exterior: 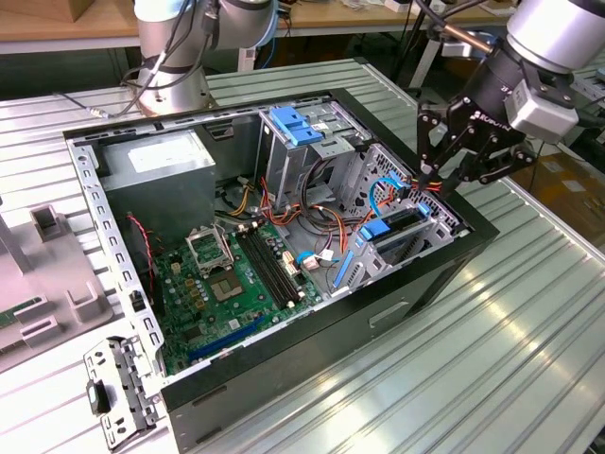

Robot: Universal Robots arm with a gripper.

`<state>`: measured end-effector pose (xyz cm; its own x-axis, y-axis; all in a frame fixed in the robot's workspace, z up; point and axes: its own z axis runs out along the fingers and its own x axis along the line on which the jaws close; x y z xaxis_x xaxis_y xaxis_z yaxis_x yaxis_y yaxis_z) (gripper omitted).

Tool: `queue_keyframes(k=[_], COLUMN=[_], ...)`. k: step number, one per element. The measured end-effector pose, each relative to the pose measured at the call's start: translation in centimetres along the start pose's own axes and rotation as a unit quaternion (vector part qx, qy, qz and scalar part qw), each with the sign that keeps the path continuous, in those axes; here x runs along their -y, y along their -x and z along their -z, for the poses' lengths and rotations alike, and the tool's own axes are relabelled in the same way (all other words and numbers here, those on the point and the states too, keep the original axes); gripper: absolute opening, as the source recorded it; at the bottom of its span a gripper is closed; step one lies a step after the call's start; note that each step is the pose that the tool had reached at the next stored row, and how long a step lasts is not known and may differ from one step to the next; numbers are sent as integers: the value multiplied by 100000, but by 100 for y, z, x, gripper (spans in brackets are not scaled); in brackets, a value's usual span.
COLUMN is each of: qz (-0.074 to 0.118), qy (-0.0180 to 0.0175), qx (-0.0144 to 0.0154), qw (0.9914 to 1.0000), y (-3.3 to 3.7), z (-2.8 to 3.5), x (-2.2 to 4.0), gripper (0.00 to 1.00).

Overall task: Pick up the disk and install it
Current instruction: 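Insert the first disk wire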

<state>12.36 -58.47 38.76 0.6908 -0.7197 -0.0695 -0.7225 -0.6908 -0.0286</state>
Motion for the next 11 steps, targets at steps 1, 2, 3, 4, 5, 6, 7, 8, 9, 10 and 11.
queue_keyframes(k=[1,2,3,4,5,6,7,8,9,10,11], qz=[-2,0,-4,-1,-2,-3,1,-3,-1,-1,-1], qy=[-1,2,2,1,-1,0,3,3,0,-5,-4], qx=[0,-1,-2,1,2,3,-1,-4,3,7,4], qw=[100000,100000,100000,100000,100000,100000,100000,100000,100000,100000,100000], y=[-16,-30,-57,-68,-82,-99,-120,-140,-152,-167,-181], z=[-5,-8,-14,-17,-20,-24,-28,-33,-37,-42,-47], x=[16,30,57,69,83,101,123,143,154,170,184], gripper=[36,36,36,36,36,36,36,36,36,36,36])
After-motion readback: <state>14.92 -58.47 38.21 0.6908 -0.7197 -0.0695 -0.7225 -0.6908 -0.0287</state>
